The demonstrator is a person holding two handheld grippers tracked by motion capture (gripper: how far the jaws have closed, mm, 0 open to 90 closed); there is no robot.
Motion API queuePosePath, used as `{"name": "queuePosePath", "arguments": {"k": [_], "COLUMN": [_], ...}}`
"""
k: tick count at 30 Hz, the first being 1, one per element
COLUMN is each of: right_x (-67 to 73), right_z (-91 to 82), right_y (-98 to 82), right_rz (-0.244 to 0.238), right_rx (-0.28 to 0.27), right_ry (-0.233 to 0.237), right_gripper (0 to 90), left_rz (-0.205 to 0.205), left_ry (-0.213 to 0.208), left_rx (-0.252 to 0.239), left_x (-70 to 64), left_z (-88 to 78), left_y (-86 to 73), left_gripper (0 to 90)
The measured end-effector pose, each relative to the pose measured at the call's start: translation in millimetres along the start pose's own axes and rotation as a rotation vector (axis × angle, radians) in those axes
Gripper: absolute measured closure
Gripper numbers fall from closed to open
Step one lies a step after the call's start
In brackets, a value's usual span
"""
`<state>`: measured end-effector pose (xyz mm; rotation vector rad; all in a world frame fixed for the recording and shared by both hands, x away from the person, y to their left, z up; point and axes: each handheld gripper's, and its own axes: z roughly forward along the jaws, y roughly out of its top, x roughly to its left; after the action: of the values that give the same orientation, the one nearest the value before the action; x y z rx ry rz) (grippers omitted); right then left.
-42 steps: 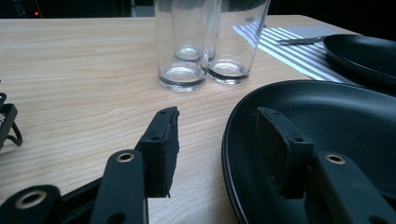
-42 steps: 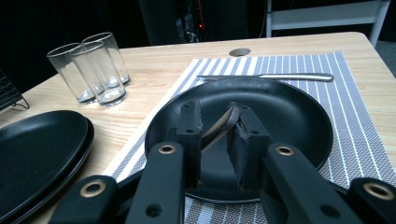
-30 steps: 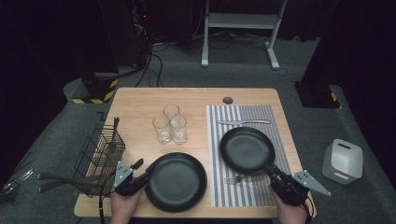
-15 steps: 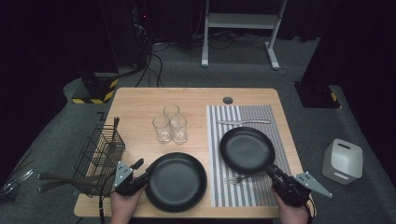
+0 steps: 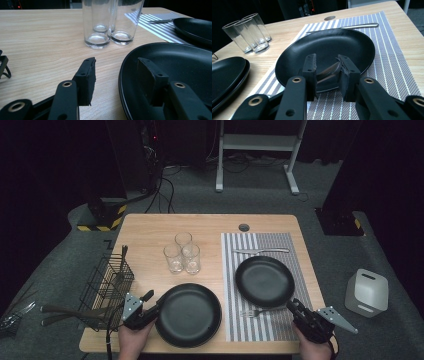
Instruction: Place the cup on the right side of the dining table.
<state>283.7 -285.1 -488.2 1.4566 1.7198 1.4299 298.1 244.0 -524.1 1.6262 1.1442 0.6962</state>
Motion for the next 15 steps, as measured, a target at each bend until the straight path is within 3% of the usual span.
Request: {"name": "queuePosePath", "arguments": {"k": [8,15], "right_x": [-0.3,-4.6], "right_z": [-0.5,-0.2], "right_y": [-2.4,-6.2], "right_rz": [-0.012,0.004], "right_rx": [-0.001,0.006], "right_ry": [-0.018,-0.024], "right_gripper": [69.0,67.9], "left_rz": [0.0,0.001], "left_ry": [-0.001,0.0], "left_rx": [0.0,0.0], "left_x": [0.0,-0.1], "left_z": [0.0,-0.1], "left_y": [0.0,0.0], "left_gripper": [49.6,49.6]}}
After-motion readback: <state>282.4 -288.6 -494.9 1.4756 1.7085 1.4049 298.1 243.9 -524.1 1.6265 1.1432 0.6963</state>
